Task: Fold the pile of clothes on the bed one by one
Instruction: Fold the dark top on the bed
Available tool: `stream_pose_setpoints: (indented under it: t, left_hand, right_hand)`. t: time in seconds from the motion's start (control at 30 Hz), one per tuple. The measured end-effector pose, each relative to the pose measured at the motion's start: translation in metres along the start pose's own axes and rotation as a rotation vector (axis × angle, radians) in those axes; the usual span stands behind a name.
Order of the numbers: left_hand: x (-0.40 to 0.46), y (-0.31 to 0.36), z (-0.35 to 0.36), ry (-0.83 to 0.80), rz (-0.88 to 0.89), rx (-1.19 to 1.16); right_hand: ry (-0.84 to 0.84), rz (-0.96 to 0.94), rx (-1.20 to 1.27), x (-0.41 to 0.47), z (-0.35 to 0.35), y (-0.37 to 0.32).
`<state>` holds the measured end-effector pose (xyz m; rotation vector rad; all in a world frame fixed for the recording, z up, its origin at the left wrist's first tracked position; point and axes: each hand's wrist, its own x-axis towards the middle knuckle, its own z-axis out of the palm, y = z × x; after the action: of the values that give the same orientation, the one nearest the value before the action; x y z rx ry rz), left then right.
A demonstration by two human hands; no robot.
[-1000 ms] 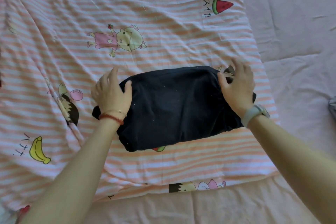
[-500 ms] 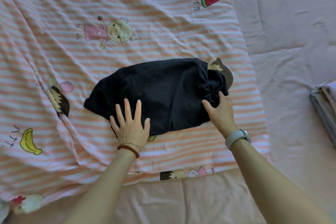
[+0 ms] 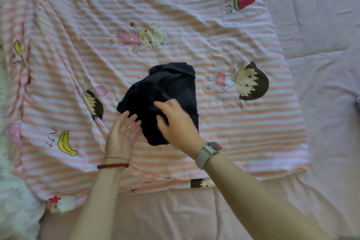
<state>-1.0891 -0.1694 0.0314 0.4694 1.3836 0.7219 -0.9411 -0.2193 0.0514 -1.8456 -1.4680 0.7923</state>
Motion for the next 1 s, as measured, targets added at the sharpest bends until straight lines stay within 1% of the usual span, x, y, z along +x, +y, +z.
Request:
stream_pose_setpoints:
  t: [0.03,0.07,0.1,0.13,0.2,0.23,0.3,0.33,0.37,0.43,0.47,0.53,0.57,0.63,0.7,0.73,0.77,0.8,0.83,0.9,0.93,1.0]
  left_hand:
    - [0.002,0.004,-0.006,-0.022,-0.063,-0.070]
    - [0.004,0.004,-0.011,-0.047,-0.092,-0.077]
    - [0.006,0.003,-0.013,-0.061,-0.097,-0.053]
    - [0.007,0.002,-0.013,-0.062,-0.094,-0.023]
    - [0.014,-0.002,-0.011,-0.065,-0.074,0.032]
    - [0.017,-0.004,-0.009,-0.054,-0.049,0.085]
    - [0.022,-0.007,-0.005,0.034,0.003,0.271]
    - [0.025,-0.009,-0.003,0.094,0.016,0.378]
    - [0.029,-0.012,0.000,0.154,0.033,0.466]
    - [0.033,-0.015,0.003,0.256,0.048,0.566]
    - [0.034,-0.015,0.005,0.289,0.073,0.564]
    - [0.033,-0.011,0.004,0.347,0.171,0.530]
    - [0.032,-0.009,0.003,0.353,0.231,0.499]
    - [0.027,-0.004,0.003,0.288,0.311,0.416]
    - [0.020,-0.002,0.004,0.149,0.283,0.332]
    - [0.018,-0.003,0.005,0.083,0.239,0.286]
    - [0.018,-0.006,0.005,0.034,0.182,0.234]
    - [0.017,-0.007,0.006,-0.004,0.127,0.180]
    - [0.015,-0.007,0.008,-0.038,0.099,0.152]
    - [0.013,-0.008,0.010,-0.122,0.149,0.220]
    - [0.012,-0.007,0.011,-0.159,0.197,0.271]
    - [0.010,-0.005,0.010,-0.186,0.253,0.302]
  right_hand:
    - [-0.188,0.012,0.012,0.000,0.012,0.000]
    - [-0.312,0.007,0.011,-0.002,0.021,0.002]
    - [-0.341,-0.009,0.012,-0.005,0.026,0.005]
    - [-0.298,-0.015,0.028,-0.009,0.027,0.008]
    - [-0.095,0.029,0.021,-0.014,0.023,0.017]
    - [0.009,0.058,-0.033,-0.016,0.020,0.022]
    - [0.146,0.103,-0.174,-0.017,0.014,0.034]
    - [0.176,0.130,-0.203,-0.016,0.012,0.037]
    - [0.171,0.180,-0.181,-0.012,0.010,0.040]
    - [0.088,0.300,-0.060,-0.003,0.007,0.043]
    - [0.048,0.349,-0.015,0.002,0.006,0.045]
    - [0.020,0.383,-0.055,0.012,0.006,0.048]
    - [0.044,0.358,-0.132,0.016,0.006,0.048]
    - [0.122,0.233,-0.313,0.024,0.004,0.044]
    - [0.164,-0.012,-0.410,0.039,-0.001,0.038]
    - [0.108,-0.143,-0.442,0.050,-0.004,0.033]
    - [-0.010,-0.244,-0.469,0.061,-0.007,0.027]
    - [-0.169,-0.301,-0.496,0.073,-0.009,0.019]
    - [-0.332,-0.325,-0.534,0.085,-0.010,0.013]
    - [-0.542,-0.352,-0.622,0.106,-0.009,0.000]
    - [-0.611,-0.341,-0.633,0.114,-0.008,-0.006]
    - [-0.700,-0.272,-0.566,0.127,-0.009,-0.018]
